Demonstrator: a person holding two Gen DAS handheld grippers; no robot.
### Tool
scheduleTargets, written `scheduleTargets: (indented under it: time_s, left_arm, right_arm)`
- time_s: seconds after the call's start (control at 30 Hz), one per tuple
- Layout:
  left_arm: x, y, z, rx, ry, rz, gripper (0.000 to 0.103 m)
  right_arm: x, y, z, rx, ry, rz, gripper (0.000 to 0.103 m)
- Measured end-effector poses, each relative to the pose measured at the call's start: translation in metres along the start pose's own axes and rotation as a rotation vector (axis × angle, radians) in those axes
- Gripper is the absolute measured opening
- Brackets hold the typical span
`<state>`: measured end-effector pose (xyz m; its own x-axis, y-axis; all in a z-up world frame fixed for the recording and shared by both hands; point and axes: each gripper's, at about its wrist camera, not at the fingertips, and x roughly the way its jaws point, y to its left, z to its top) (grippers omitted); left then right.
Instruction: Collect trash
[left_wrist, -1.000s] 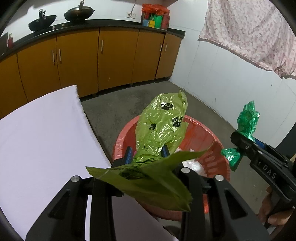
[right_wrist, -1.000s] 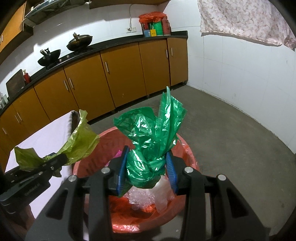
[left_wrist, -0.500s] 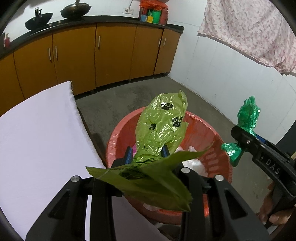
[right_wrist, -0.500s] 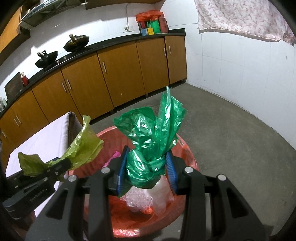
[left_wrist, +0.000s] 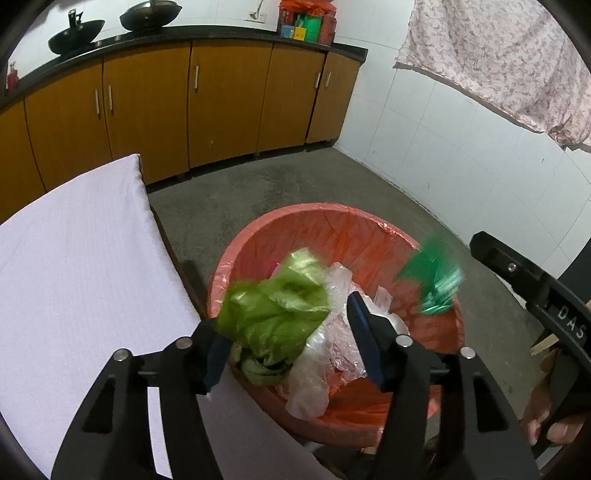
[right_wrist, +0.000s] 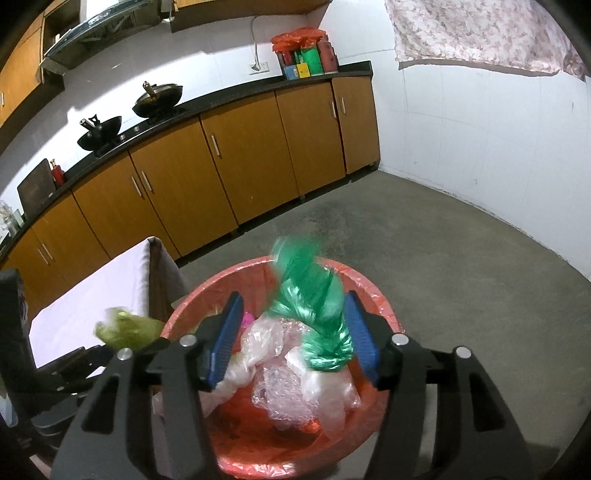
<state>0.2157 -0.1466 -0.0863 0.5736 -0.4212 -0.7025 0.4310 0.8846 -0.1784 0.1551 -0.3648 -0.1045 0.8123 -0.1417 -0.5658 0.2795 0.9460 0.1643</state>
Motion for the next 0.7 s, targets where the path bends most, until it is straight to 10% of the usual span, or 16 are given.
scheduleTargets:
  time_s: [0.7]
  left_arm:
    - [-0.08, 0.03, -0.01, -0.02, -0.167, 0.084, 0.089]
  right_arm:
    - [-0.082, 0.02, 0.012, -0.09, -0.236, -0.127, 0.099]
